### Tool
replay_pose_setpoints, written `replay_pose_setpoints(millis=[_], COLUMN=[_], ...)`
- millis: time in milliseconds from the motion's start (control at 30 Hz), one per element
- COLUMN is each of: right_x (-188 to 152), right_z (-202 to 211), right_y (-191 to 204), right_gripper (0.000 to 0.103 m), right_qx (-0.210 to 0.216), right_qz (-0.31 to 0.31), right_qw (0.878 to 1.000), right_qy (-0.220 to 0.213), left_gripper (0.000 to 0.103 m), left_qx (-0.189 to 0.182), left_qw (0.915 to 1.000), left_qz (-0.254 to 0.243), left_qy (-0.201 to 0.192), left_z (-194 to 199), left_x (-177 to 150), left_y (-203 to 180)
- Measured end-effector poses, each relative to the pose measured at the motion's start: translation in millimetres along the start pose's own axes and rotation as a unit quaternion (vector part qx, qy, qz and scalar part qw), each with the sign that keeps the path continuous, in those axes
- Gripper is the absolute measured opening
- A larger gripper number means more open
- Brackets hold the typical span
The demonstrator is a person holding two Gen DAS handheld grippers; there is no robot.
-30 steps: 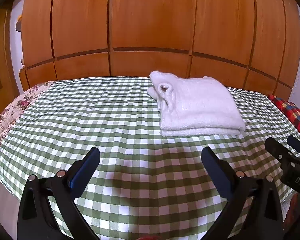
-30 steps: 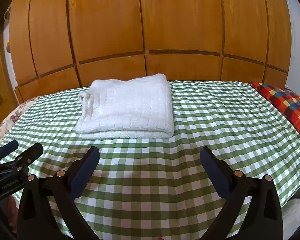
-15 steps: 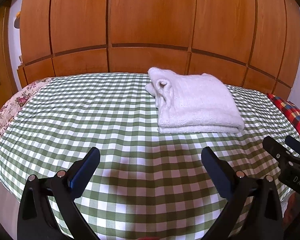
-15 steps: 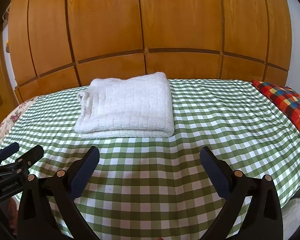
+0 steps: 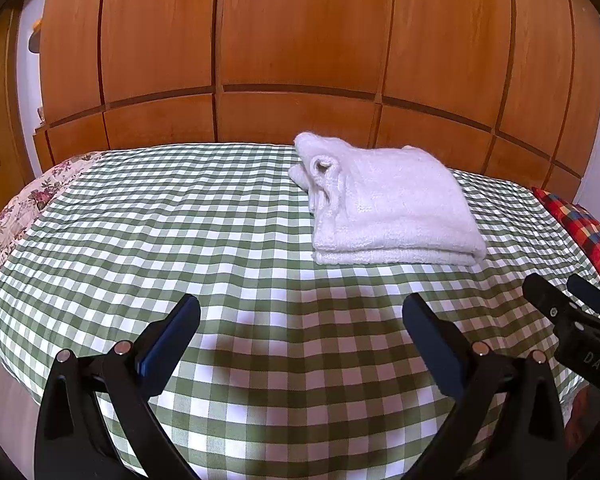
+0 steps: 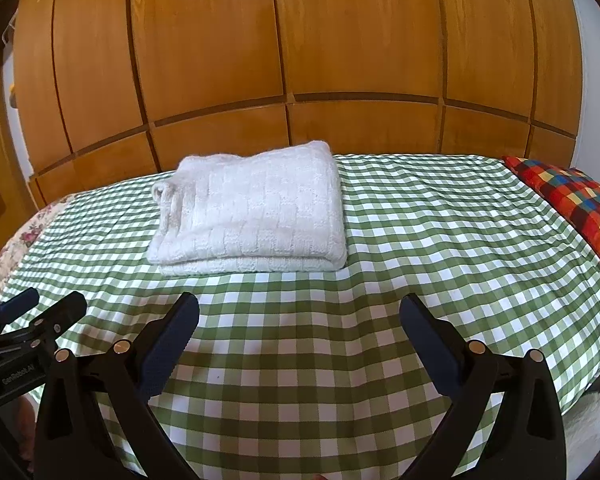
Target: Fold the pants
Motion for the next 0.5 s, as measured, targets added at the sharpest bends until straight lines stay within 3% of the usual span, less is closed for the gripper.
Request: replay_pose_setpoints(millis=[500], right_x=[-2.1], right_z=[-0.8], right_y=[2.0], right_gripper=[0.099], right_qx=[0.003], right_qz=[-0.001], right_qw=[1.0], right_qy=[0.003], left_gripper=[0.101], left_qx=[-0.004], left_qw=[1.0], left_qz=[-0.006], left_qy=[0.002], left_z=[0.7], left_x=[-2.1], left_y=[-4.8])
Point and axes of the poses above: each gripper's, at about its wrist camera, not at the fingertips, and z roughly against the way its jaws point, y to its left, x to its top, the point moved 7 cm from there along -z, roughly the way its jaws point, and after that the axes turned 15 degrees about -x, right-handed, at the moved point
